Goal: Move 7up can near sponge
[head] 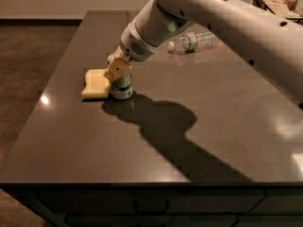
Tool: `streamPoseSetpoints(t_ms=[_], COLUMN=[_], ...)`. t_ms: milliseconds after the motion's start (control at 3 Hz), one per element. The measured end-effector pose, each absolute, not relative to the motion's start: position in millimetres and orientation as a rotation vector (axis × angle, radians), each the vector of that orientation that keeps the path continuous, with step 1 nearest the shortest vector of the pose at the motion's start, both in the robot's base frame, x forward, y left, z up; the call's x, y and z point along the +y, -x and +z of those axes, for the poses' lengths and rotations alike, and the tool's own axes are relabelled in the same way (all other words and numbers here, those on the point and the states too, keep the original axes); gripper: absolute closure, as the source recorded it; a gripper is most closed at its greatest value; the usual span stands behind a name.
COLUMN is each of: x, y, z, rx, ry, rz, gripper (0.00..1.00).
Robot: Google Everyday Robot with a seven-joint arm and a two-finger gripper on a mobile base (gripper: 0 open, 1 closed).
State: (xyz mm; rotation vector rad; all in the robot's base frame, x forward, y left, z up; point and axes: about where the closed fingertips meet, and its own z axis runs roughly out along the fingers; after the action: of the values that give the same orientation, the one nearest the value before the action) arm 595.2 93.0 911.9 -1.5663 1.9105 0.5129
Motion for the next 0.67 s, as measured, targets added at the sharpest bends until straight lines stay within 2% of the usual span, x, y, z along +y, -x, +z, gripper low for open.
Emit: streamPoseSetpoints(t_ms=[333, 667], x=[94.4, 95.9], y=[-594.5, -593.8], z=[911.1, 910.5], rx=[1.91, 1.909], ry=[1.57, 1.573], rz=[0.514, 0.516], gripper=[0.12, 0.0])
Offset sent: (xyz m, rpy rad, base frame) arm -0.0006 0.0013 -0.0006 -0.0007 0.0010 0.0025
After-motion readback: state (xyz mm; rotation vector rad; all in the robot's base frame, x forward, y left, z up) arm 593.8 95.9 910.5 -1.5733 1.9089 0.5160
